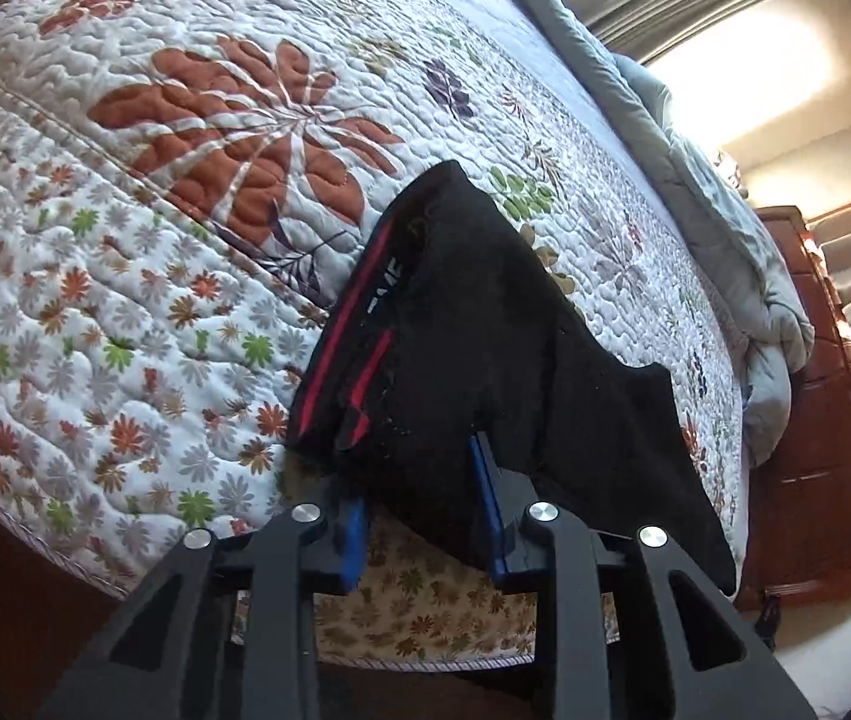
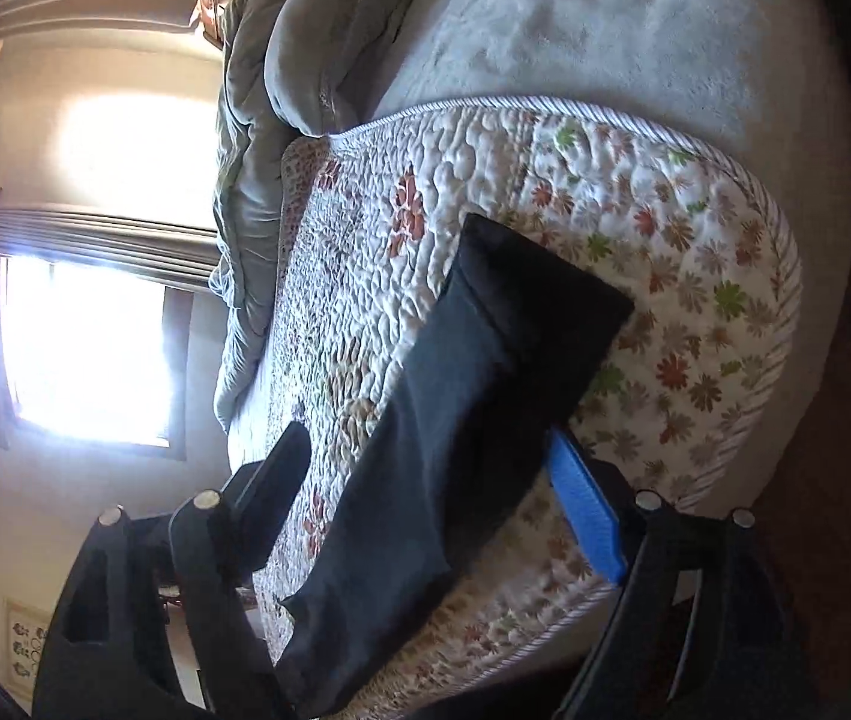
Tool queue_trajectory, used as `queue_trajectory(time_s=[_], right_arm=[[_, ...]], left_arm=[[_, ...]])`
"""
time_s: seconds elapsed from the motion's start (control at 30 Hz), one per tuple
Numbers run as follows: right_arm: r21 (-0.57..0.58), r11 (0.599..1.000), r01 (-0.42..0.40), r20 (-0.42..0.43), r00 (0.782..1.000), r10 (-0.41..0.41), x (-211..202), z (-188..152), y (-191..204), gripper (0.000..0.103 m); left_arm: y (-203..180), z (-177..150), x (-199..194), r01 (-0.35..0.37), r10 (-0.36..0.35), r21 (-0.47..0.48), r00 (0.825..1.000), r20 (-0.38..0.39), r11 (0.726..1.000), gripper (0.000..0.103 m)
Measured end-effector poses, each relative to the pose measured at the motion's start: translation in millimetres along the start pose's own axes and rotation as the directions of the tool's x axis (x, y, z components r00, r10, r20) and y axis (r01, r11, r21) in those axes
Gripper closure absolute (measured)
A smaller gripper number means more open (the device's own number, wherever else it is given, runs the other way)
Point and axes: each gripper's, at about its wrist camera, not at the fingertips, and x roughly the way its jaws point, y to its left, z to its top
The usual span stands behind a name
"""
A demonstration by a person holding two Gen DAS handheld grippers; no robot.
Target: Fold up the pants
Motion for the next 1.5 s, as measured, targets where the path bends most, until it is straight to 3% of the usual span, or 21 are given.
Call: queue_trajectory(time_s=[0.13, 0.17, 0.2, 0.27, 0.3, 0.4, 0.47, 0.6, 0.67, 0.73, 0.8, 0.83, 0.9, 0.93, 0.97, 1.0, 1.13, 1.2, 1.23, 1.33, 1.5], right_arm=[[-0.013, 0.996, 0.092, -0.03, 0.995, -0.092, 20.4, 14.3, 3.9, 0.026], [-0.01, 0.994, 0.108, -0.038, 0.993, -0.108, 27.7, 18.8, 4.1, 0.048], [-0.023, 0.993, 0.114, -0.051, 0.992, -0.115, 35.0, 22.7, 6.2, 0.082], [-0.153, 0.969, 0.195, -0.013, 0.98, -0.199, 42.4, 32.0, 38.5, 0.096], [-0.227, 0.96, 0.164, 0.025, 0.986, -0.162, 36.6, 33.2, 63.1, 0.098], [-0.369, 0.924, 0.1, 0.131, 0.99, -0.054, 9.8, 26.5, 102.7, 0.098], [-0.298, 0.946, 0.126, 0.168, 0.983, -0.078, 4.0, 30.4, 76.6, 0.098], [-0.157, 0.958, 0.241, 0.03, 0.971, -0.239, 41.7, 32.2, -0.4, 0.097], [-0.121, 0.97, 0.211, 0.021, 0.977, -0.21, 41.0, 31.5, -12.1, 0.093], [-0.063, 0.984, 0.164, 0.01, 0.986, -0.164, 35.6, 31.1, -16.1, 0.079], [-0.046, 0.989, 0.137, 0.011, 0.991, -0.137, 28.8, 26.6, -14.7, 0.047], [-0.035, 0.993, 0.114, 0.007, 0.993, -0.114, 24.7, 20.1, -14.0, 0.043], [-0.026, 0.997, 0.076, -0.032, 0.997, -0.077, 28.4, 9.8, -13.3, 0.045], [-0.043, 0.996, 0.082, -0.047, 0.995, -0.084, 30.7, 7.3, -10.6, 0.056], [-0.076, 0.988, 0.131, -0.038, 0.99, -0.134, 32.4, 5.6, -9.2, 0.095], [-0.088, 0.981, 0.172, -0.028, 0.984, -0.175, 32.2, 5.1, -10.4, 0.098], [-0.054, 0.983, 0.177, -0.017, 0.984, -0.178, 28.7, -3.0, -17.2, 0.089], [-0.066, 0.99, 0.126, -0.032, 0.991, -0.128, 26.2, -15.1, -6.6, 0.035], [-0.079, 0.99, 0.113, -0.03, 0.993, -0.115, 23.4, -27.0, 2.5, 0.031], [-0.155, 0.977, 0.148, -0.078, 0.984, -0.161, 28.5, -63.4, 25.4, 0.044], [-0.281, 0.96, -0.006, -0.236, 0.97, -0.063, 53.9, -141.8, 82.9, 0.049]], left_arm=[[-4.7, 0.7, 3.7, -0.019, 0.019, 0.023, 1.0, -0.001, 1.0, 0.077], [-6.1, 0.5, 6.2, -0.03, 0.03, 0.027, 1.0, -0.004, 0.999, 0.078], [-5.7, 0.6, 7.5, -0.036, 0.036, 0.028, 0.999, -0.006, 0.999, 0.08], [-6.2, 2.5, 8.8, -0.024, 0.024, 0.025, 1.0, 0.007, 0.999, 0.083], [-5.0, 1.9, 4.7, 0.004, -0.004, 0.018, 1.0, 0.022, 1.0, 0.084], [1.5, -2.1, -3.1, 0.064, -0.064, 0.006, 0.996, 0.068, 0.998, 0.084], [6.4, -7.8, 2.1, 0.048, -0.048, 0.0, 0.998, 0.046, 0.999, 0.084], [13.1, -11.1, 10.8, 0.03, -0.03, -0.015, 0.999, 0.021, 0.999, 0.084], [10.7, -9.5, 9.1, 0.024, -0.024, -0.004, 1.0, 0.019, 1.0, 0.084], [8.0, -7.0, 9.2, 0.011, -0.011, 0.013, 1.0, 0.017, 1.0, 0.084], [5.9, -5.3, 9.2, 0.006, -0.007, 0.021, 1.0, 0.023, 1.0, 0.084], [4.9, -4.8, 9.0, 0.007, -0.008, 0.02, 1.0, 0.027, 1.0, 0.084], [2.8, -5.1, 10.0, 0.007, -0.008, 0.021, 1.0, 0.03, 1.0, 0.084], [0.4, -4.6, 11.8, -0.004, 0.003, 0.032, 0.999, 0.032, 0.999, 0.084], [-2.9, -5.8, 12.0, -0.028, 0.027, 0.05, 0.999, 0.036, 0.998, 0.083], [-6.0, -6.2, 12.4, -0.051, 0.048, 0.064, 0.998, 0.038, 0.997, 0.082], [-12.6, -5.7, 13.4, -0.096, 0.094, 0.083, 0.995, 0.033, 0.992, 0.084], [-16.7, -4.5, 13.4, -0.1, 0.097, 0.105, 0.995, 0.033, 0.99, 0.084], [-17.7, -4.3, 12.4, -0.1, 0.097, 0.112, 0.995, 0.034, 0.989, 0.083], [-19.3, -8.1, -1.3, -0.105, 0.097, 0.115, 0.992, 0.078, 0.988, 0.074], [-42.7, -21.4, -37.3, -0.263, 0.226, 0.143, 0.946, 0.233, 0.954, 0.051]])
